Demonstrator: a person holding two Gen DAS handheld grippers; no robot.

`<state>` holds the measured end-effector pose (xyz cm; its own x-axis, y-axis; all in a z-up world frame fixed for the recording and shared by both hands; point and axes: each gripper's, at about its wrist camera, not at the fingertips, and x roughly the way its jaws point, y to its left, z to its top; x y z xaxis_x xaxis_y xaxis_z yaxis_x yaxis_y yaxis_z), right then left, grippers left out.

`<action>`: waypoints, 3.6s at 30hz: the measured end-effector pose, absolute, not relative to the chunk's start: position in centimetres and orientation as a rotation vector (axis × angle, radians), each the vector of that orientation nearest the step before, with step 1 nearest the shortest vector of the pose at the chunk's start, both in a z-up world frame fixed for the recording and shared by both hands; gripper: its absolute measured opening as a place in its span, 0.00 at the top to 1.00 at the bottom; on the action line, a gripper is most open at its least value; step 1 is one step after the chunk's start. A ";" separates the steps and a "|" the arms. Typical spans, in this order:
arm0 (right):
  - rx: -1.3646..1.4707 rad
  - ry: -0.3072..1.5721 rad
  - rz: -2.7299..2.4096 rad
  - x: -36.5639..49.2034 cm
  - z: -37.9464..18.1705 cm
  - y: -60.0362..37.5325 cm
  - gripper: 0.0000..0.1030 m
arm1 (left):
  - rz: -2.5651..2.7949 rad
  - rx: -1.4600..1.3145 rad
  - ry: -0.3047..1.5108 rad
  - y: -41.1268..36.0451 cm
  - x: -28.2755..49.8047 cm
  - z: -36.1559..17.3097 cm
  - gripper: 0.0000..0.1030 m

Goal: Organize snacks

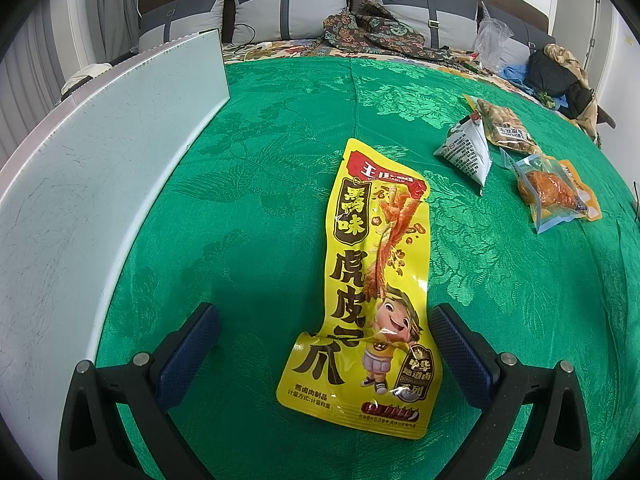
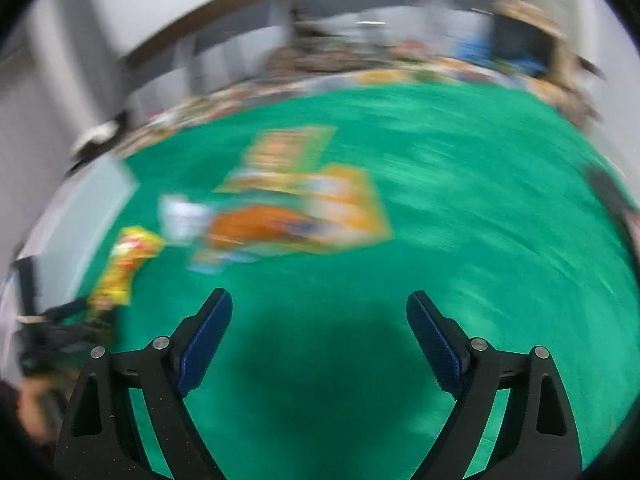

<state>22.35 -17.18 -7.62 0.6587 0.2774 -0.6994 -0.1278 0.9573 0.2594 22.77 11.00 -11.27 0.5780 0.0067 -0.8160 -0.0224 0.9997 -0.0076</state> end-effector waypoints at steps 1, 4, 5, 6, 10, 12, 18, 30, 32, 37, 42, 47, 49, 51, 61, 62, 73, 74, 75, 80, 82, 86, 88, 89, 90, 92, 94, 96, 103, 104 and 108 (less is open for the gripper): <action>0.146 0.803 0.301 23.8 -6.7 -14.1 0.13 | 0.017 -0.018 0.954 11.0 22.8 -11.3 0.00; 0.013 0.788 0.413 27.2 -5.7 -7.8 0.14 | 0.017 -0.018 0.954 11.0 22.8 -11.3 0.00; -0.042 0.796 0.434 28.6 -5.8 -5.6 0.14 | 0.017 -0.018 0.954 11.0 22.8 -11.3 0.00; -0.086 0.807 0.444 29.8 -6.1 -4.0 0.14 | 0.017 -0.018 0.954 11.0 22.8 -11.3 0.00; -0.233 0.864 0.447 33.3 -8.4 0.8 0.15 | 0.017 -0.018 0.954 11.0 22.8 -11.3 0.00; -0.264 0.891 0.459 34.0 -9.2 1.9 0.17 | 0.017 -0.018 0.954 11.0 22.8 -11.3 0.00; -0.217 0.931 0.440 33.9 -9.2 1.6 0.73 | 0.017 -0.018 0.954 11.0 22.8 -11.3 0.00; 0.018 0.865 0.386 23.7 -6.1 -10.8 0.73 | 0.017 -0.018 0.954 10.9 22.8 -11.3 0.00; -0.010 0.879 0.337 21.5 -7.1 -13.2 0.73 | 0.017 -0.018 0.954 10.9 22.8 -11.3 0.00; 0.195 0.933 0.351 18.8 -10.2 -19.0 0.43 | 0.017 -0.018 0.954 10.9 22.8 -11.3 0.00; 0.219 0.918 0.292 16.7 -11.9 -20.6 0.30 | 0.017 -0.018 0.954 10.9 22.8 -11.3 0.00; -0.050 0.895 0.252 15.6 -12.3 -17.1 0.22 | 0.017 -0.018 0.954 11.0 22.8 -11.3 0.00; -0.077 0.880 0.248 15.3 -12.6 -16.8 0.21 | 0.018 -0.018 0.954 11.0 22.8 -11.3 0.00; -0.066 0.882 0.240 15.4 -12.7 -16.9 0.20 | 0.018 -0.018 0.954 10.9 22.8 -11.4 0.00; -0.062 0.884 0.236 15.4 -13.0 -17.0 0.17 | 0.018 -0.018 0.954 11.0 22.8 -11.3 0.00; -0.062 0.884 0.236 15.4 -13.0 -17.0 0.17 | 0.018 -0.018 0.954 11.0 22.8 -11.3 0.00; -0.061 0.885 0.239 15.4 -13.0 -16.9 0.16 | 0.018 -0.018 0.955 11.0 22.8 -11.3 0.00; -0.061 0.885 0.239 15.4 -13.0 -16.9 0.16 | 0.018 -0.018 0.955 11.0 22.8 -11.3 0.00; -0.061 0.885 0.239 15.4 -13.0 -16.9 0.16 | 0.018 -0.018 0.954 11.0 22.8 -11.3 0.00; -0.061 0.886 0.239 15.4 -13.0 -16.9 0.16 | 0.018 -0.018 0.955 11.0 22.8 -11.3 0.00; -0.061 0.886 0.239 15.4 -13.0 -16.9 0.16 | 0.019 -0.018 0.955 11.0 22.8 -11.3 0.00; -0.062 0.886 0.238 15.4 -13.0 -16.9 0.16 | 0.018 -0.019 0.955 11.0 22.8 -11.3 0.00; -0.063 0.886 0.237 15.4 -13.0 -16.9 0.16 | 0.025 -0.022 0.971 10.9 23.5 -11.3 0.00; -0.064 0.886 0.236 15.4 -13.0 -16.9 0.16 | 0.027 -0.022 0.994 10.7 24.1 -11.3 0.00; -0.063 0.886 0.236 15.4 -13.0 -16.9 0.16 | 0.025 -0.021 1.019 10.6 24.5 -11.2 0.00; -0.063 0.887 0.239 15.4 -13.0 -16.9 0.16 | 0.012 -0.014 1.067 10.4 25.3 -11.1 0.00; -0.076 0.895 0.249 15.4 -12.9 -16.9 0.16 | -0.015 -0.004 1.101 10.3 25.7 -11.0 0.02; -0.066 0.938 0.247 15.3 -12.7 -17.2 0.16 | -0.059 0.018 1.072 10.0 25.2 -10.3 0.29; 0.075 0.981 0.283 15.8 -10.3 -19.1 0.16 | -0.173 -0.161 1.068 11.7 22.8 -9.1 0.75; 0.045 0.984 0.289 16.3 -10.0 -18.6 0.16 | -0.179 -0.203 1.062 12.1 22.1 -9.0 0.77; -0.085 0.979 0.311 18.1 -10.1 -15.8 0.20 | -0.184 -0.254 1.041 12.6 19.5 -8.9 0.80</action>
